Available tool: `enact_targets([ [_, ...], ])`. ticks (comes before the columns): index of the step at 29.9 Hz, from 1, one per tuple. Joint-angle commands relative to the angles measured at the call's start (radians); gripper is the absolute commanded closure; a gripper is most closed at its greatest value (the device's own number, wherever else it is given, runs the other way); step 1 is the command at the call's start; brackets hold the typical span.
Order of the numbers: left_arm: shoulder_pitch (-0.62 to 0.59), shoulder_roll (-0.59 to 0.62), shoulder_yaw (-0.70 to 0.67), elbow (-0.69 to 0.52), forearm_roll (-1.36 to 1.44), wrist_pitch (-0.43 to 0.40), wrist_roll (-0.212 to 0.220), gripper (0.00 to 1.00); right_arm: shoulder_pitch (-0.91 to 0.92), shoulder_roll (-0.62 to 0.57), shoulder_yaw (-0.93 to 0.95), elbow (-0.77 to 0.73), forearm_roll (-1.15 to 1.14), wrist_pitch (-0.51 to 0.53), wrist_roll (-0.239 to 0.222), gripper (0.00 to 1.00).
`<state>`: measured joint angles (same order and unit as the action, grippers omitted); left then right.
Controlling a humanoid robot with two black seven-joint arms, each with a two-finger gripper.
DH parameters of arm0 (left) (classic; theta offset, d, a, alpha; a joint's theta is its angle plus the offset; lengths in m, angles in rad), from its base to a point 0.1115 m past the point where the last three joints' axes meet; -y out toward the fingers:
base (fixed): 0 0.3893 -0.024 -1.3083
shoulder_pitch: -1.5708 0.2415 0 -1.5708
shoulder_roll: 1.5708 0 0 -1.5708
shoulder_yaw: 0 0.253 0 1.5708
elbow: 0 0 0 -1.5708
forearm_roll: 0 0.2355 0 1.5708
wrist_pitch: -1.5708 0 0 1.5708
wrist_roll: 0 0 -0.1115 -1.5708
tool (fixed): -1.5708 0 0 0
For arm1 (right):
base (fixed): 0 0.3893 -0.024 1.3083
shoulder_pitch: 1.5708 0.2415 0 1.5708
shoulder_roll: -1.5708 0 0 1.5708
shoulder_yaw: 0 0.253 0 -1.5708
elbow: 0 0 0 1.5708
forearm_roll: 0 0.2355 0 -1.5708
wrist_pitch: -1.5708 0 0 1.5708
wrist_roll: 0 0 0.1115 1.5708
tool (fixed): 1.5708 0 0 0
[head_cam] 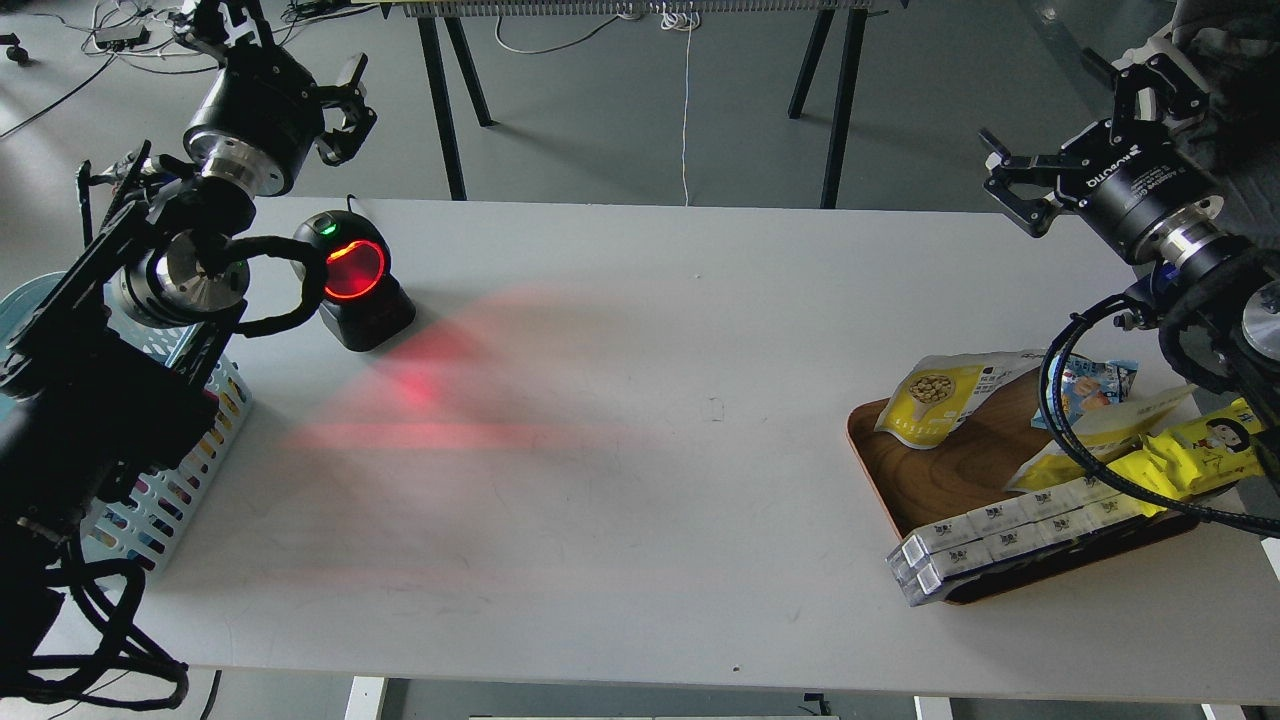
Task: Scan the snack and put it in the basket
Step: 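Raise the right gripper and move it above the wooden tray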
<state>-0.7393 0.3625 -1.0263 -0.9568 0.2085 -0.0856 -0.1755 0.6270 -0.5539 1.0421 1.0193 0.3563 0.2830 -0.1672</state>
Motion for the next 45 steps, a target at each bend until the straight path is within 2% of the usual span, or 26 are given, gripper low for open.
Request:
enact_targets([
  [1,0.006,0.012,0.012,-0.010,0.009,-0.008,-0.001,0.00,0.000,0.000,-0.004,0.002,0.001,0.001,0.000,0.01],
  [27,-0.003,-0.023,0.012,0.001,0.048,-0.008,0.007,0.00,0.046,-0.007,-0.042,0.001,0.003,-0.001,-0.003,0.01],
  [34,-0.009,-0.020,0.012,0.001,0.048,-0.009,0.008,0.00,0.160,-0.038,-0.174,-0.002,0.001,-0.033,-0.003,0.01],
  [37,-0.009,-0.017,0.014,0.001,0.049,0.000,0.034,0.00,0.230,-0.067,-0.258,-0.002,0.000,-0.056,-0.003,0.01],
  [39,-0.012,-0.019,0.012,-0.002,0.049,0.009,0.054,0.00,0.290,-0.101,-0.348,-0.002,0.001,-0.058,-0.005,0.01],
  [45,0.000,-0.017,-0.005,-0.034,0.046,0.007,0.048,0.00,0.520,-0.213,-0.686,0.036,-0.002,-0.059,-0.012,0.01],
])
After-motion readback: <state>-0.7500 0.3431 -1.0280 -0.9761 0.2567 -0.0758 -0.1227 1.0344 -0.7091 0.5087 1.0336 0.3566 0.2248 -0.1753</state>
